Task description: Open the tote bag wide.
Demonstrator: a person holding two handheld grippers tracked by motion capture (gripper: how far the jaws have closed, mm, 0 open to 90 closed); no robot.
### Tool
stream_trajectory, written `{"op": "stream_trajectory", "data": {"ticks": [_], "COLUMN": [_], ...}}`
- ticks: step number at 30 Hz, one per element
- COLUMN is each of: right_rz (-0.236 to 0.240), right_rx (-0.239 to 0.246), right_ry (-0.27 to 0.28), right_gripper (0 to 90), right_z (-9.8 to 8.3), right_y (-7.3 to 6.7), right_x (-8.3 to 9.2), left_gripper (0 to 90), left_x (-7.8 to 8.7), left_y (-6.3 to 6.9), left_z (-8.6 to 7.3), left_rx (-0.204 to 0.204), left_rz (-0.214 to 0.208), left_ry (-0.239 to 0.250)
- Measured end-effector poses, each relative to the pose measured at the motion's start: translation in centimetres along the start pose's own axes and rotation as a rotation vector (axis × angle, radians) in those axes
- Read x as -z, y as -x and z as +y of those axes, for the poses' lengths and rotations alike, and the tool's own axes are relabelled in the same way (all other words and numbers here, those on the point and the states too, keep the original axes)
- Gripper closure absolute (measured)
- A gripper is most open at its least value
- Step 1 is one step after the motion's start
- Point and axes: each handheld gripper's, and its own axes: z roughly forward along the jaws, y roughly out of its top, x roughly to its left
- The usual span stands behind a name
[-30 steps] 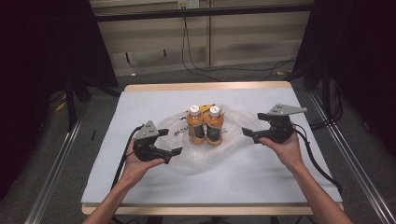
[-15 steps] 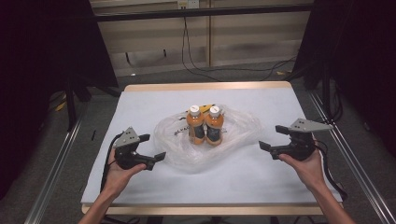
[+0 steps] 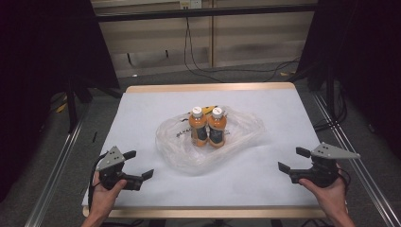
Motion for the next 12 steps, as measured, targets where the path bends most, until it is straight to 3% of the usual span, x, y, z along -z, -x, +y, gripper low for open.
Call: {"op": "stream_trajectory", "data": {"ticks": [2, 3, 5, 7, 9, 12], "right_rz": [-0.025, -0.032, -0.047, -0.055, -0.066, -0.093], "right_rx": [-0.005, -0.013, -0.028, -0.062, -0.083, -0.049], "right_ry": [0.008, 0.011, 0.019, 0.022, 0.040, 0.021], "right_gripper": [10.4, 10.4, 10.4, 10.4, 10.3, 9.8], "right_z": [-0.7, -0.9, -1.6, -2.3, -2.7, -3.2], "right_y": [0.1, 0.1, 0.1, 0.0, -0.2, -0.9], "right_x": [0.6, 0.9, 1.4, 2.1, 2.6, 2.9], "left_gripper": [3.0, 3.0, 2.9, 2.8, 2.8, 2.4], "left_x": [0.4, 0.7, 1.2, 1.6, 2.0, 2.2], "left_y": [0.1, 0.1, 0.2, 0.5, 0.9, 0.9], "left_z": [-0.6, -1.0, -1.6, -2.2, -2.5, -3.2], "left_rx": [0.013, 0.036, 0.038, 0.074, 0.057, 0.050], "left_rz": [0.025, 0.021, 0.019, 0.038, 0.025, 0.046], "left_ry": [-0.001, 0.007, 0.023, 0.026, 0.021, -0.004]}}
